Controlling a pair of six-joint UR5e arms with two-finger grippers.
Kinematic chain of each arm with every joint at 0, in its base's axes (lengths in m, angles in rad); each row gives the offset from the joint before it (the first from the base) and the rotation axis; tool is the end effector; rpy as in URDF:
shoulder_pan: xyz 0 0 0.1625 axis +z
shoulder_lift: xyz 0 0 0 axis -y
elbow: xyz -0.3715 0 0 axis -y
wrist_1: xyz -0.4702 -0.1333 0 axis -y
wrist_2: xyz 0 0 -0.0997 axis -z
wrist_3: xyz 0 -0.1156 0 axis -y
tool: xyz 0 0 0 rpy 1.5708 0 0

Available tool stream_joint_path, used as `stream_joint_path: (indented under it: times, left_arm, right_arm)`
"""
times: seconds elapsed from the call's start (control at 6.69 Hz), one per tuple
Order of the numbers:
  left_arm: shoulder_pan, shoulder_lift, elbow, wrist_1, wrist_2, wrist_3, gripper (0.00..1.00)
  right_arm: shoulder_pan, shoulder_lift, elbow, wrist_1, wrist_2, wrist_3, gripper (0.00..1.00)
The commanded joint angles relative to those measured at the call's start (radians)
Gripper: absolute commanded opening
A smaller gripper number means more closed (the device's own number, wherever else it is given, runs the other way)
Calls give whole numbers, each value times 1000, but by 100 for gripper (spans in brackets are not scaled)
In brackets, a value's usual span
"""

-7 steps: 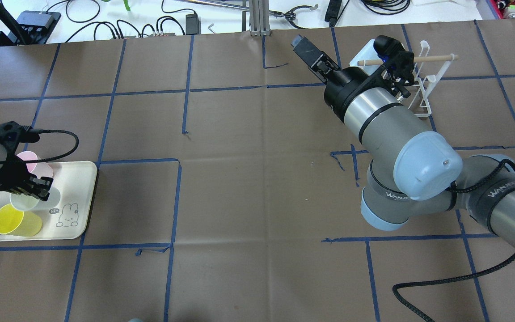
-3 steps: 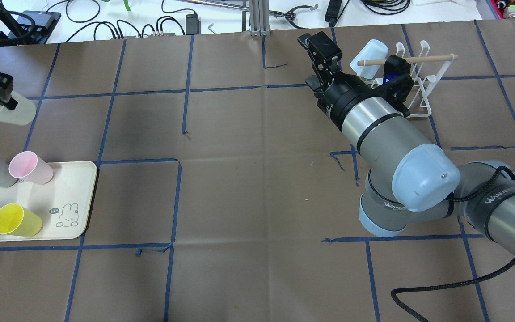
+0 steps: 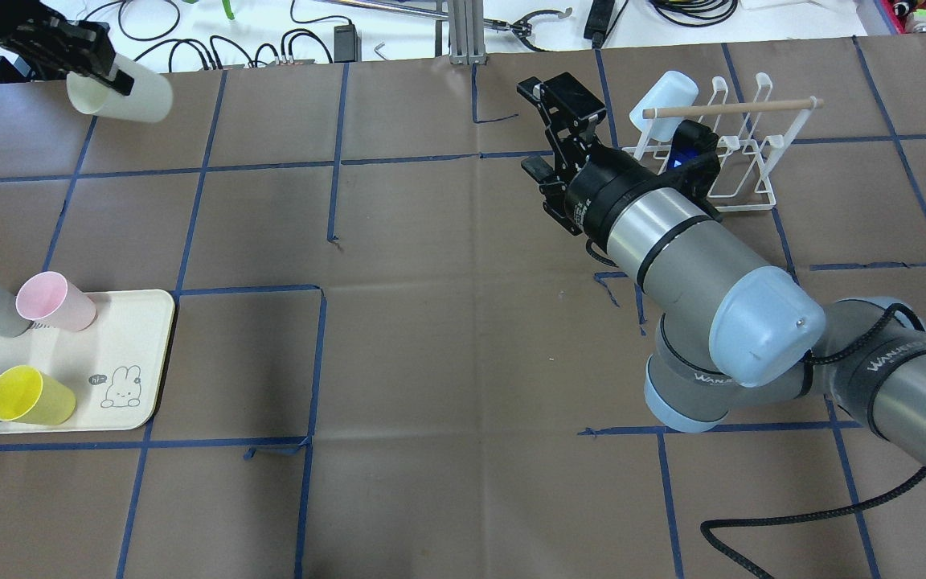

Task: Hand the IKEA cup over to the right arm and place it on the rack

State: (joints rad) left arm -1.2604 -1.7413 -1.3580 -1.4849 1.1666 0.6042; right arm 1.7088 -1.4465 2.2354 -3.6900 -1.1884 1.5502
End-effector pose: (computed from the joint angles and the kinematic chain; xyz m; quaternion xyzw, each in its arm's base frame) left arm 0.0269 -0.6690 0.4558 -0.1558 -0.9652 0.1447 0.1520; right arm 0.2443 -0.4762 0.2688 0.4120 0.6639 -0.2908 0.5522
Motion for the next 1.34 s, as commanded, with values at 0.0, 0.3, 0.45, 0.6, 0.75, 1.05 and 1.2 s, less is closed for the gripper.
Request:
stream_joint_path:
  times: [0.0, 0.3, 0.45, 0.6, 0.75, 1.05, 1.2]
  left_arm:
    - [-11, 8, -128, 210, -360, 17, 0]
    - [-46, 22, -335, 595, -503, 11, 0]
    - [-101, 16, -419, 803, -505, 2, 1]
    - [-156, 2, -479, 1013, -505, -57, 1]
    - [-193, -3, -557, 1210, -504, -160, 1]
    - [-214, -17, -702, 1527, -507, -306, 2]
    - [-243, -4, -722, 1539, -504, -313, 3]
  right_arm:
    - [0, -5, 0, -4, 9, 10, 100]
    - [0, -5, 1, 2, 6, 8, 100]
    - [0, -2, 0, 10, 4, 17, 100]
    - [0, -3, -3, 13, 3, 90, 100]
    - [0, -8, 0, 15, 3, 128, 100]
    - [0, -6, 0, 19, -5, 128, 100]
    - [0, -6, 0, 24, -7, 128, 100]
